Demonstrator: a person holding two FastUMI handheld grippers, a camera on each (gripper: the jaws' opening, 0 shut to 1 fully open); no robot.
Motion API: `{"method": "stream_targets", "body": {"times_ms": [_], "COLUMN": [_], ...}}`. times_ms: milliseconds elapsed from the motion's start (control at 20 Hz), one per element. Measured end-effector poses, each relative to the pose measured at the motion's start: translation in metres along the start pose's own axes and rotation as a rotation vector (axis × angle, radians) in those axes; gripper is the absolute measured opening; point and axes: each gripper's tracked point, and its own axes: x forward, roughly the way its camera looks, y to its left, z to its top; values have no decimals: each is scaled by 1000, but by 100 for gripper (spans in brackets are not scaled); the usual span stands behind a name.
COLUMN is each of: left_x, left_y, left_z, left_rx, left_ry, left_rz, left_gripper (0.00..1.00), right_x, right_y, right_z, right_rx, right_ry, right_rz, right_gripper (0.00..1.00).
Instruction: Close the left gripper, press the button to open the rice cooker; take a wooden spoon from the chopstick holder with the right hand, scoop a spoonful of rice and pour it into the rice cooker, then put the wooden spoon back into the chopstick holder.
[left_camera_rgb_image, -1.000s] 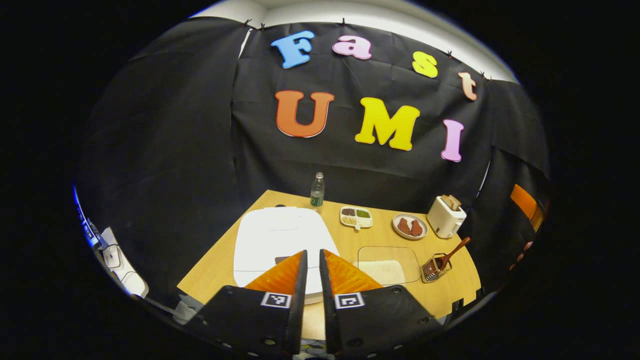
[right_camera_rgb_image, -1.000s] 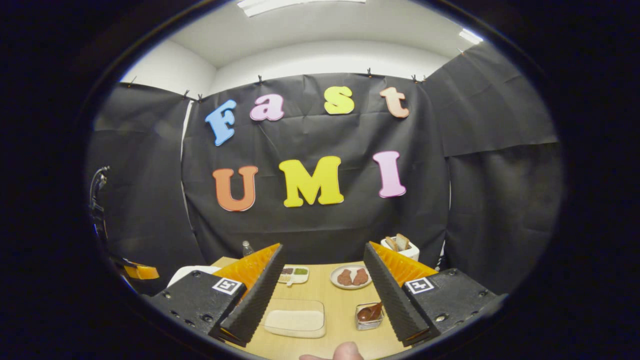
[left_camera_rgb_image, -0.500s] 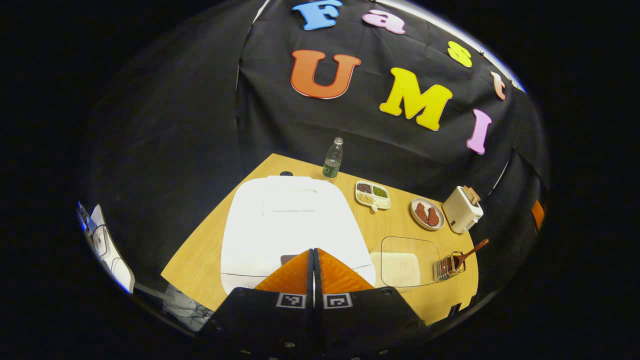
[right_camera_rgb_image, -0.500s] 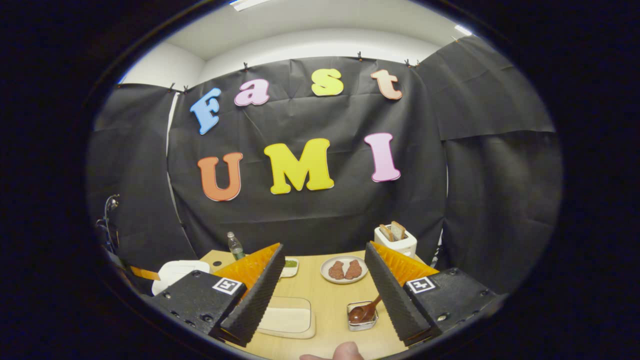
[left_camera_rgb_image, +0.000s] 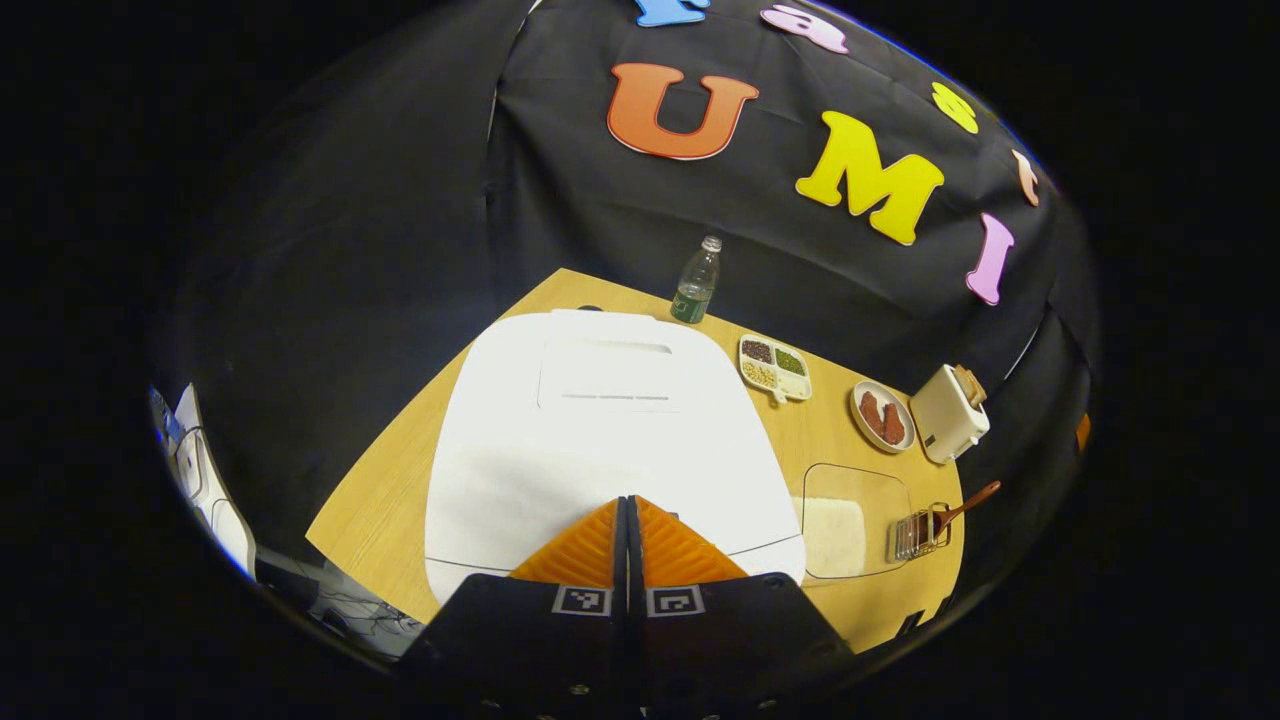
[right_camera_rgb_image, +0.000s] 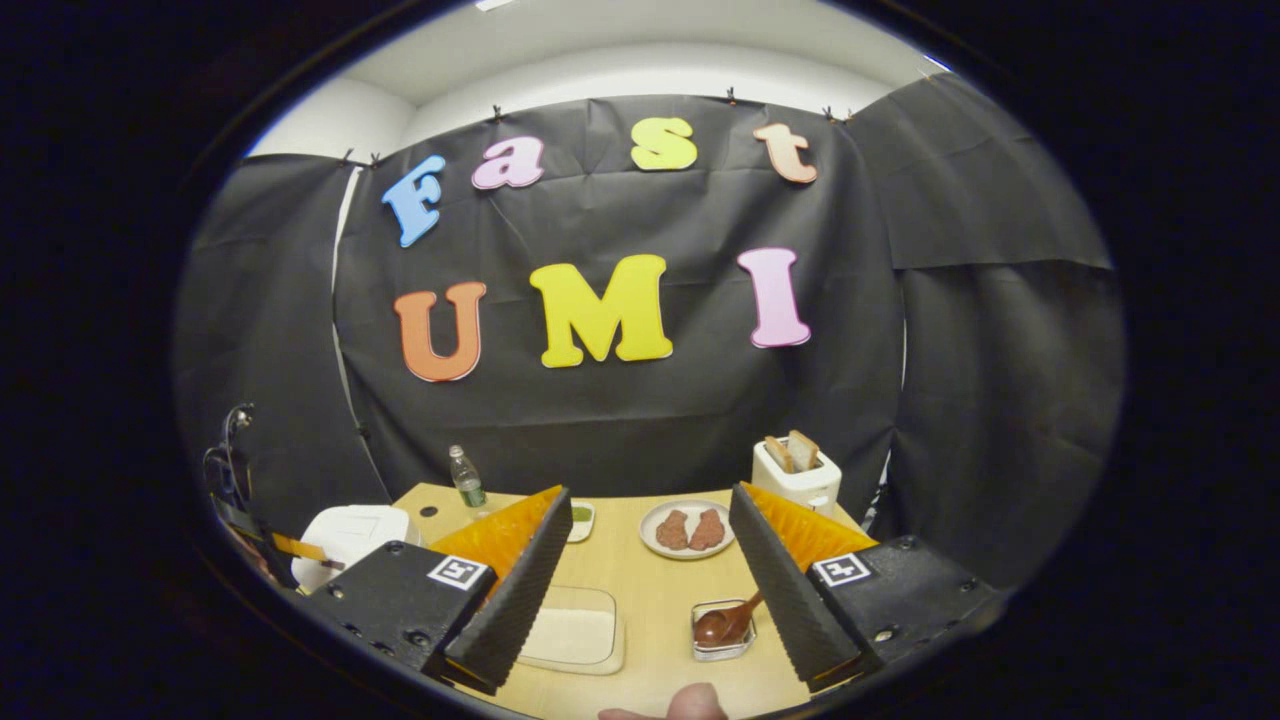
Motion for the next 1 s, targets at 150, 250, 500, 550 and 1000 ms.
{"method": "stream_targets", "body": {"times_ms": [150, 250, 500, 550, 1000], "left_x": [0, 3, 6, 5, -42], "left_y": [1, 1, 5, 4, -17], "left_z": [1, -1, -10, -10, 78], "left_rx": [-12, -19, 3, 6, 5], "left_ry": [-5, -2, 41, 40, -309], "left_rz": [-13, -17, -13, -13, -78], "left_gripper": [0, 0, 0, 0, 20], "right_x": [1, 0, -3, -4, -23], "right_y": [6, 11, 28, 31, 32], "right_z": [-2, -4, -11, -12, 11], "right_rx": [-14, -21, -20, -17, -37], "right_ry": [4, 9, 24, 24, -32], "right_rz": [9, 19, 47, 54, 54], "right_gripper": [96, 96, 100, 96, 100]}}
